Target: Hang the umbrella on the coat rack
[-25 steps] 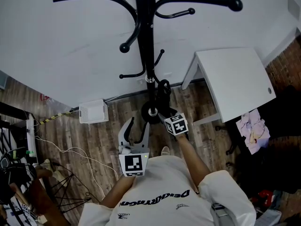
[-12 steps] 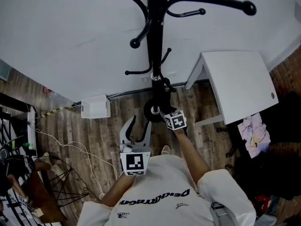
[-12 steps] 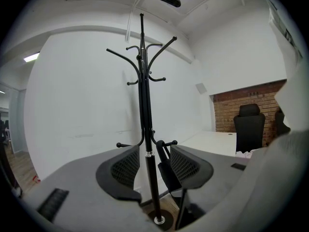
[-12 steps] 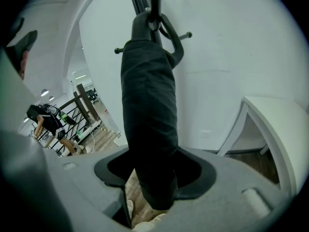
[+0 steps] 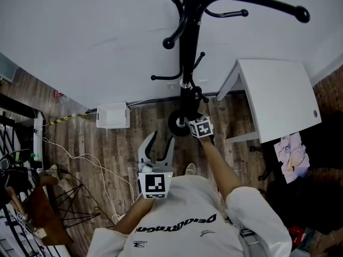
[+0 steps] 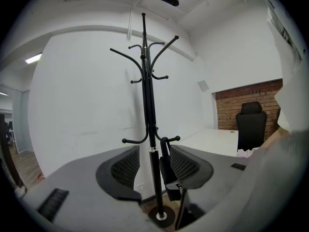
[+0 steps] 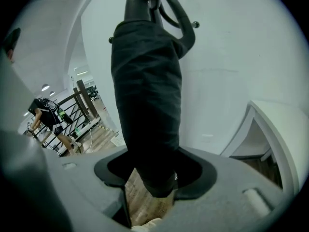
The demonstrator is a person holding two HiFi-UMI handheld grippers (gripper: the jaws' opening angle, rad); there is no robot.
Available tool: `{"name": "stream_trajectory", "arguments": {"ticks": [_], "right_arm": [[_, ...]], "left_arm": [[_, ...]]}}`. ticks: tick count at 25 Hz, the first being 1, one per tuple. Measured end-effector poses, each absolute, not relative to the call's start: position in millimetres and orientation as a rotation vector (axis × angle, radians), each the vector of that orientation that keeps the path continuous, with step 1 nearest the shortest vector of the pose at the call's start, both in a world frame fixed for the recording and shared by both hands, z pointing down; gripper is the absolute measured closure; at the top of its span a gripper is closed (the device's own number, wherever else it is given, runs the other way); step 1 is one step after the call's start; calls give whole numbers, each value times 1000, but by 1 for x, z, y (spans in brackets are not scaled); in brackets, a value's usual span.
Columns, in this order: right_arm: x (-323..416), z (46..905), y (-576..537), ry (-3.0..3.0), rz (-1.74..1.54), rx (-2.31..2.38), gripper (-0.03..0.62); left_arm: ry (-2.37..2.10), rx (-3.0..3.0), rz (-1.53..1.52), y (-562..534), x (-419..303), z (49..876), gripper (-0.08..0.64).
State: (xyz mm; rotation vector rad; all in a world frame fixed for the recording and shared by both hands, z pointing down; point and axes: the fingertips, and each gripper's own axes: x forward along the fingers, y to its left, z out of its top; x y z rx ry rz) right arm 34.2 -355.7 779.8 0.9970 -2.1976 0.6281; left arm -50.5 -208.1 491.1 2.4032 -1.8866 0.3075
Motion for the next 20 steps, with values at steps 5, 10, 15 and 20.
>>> {"name": "stream_trajectory", "arguments": {"ticks": [5,10,15,20], "right_arm": [[27,785,-378,-2210,563,1039,356],[31,788,-396,-2203,493,1088,351],[22,790,-401,-2215,511,1009,348],[25,788,-404,-2189,539,1029,331]], "left_arm": [[-1907,2374,305,-205,-60,492,367],[-1926,2355,296,-203,-65,492,367],[-1938,2338,302,-203,-70,495,367],[-1944,2333,294,-204,-73,494,367]]}}
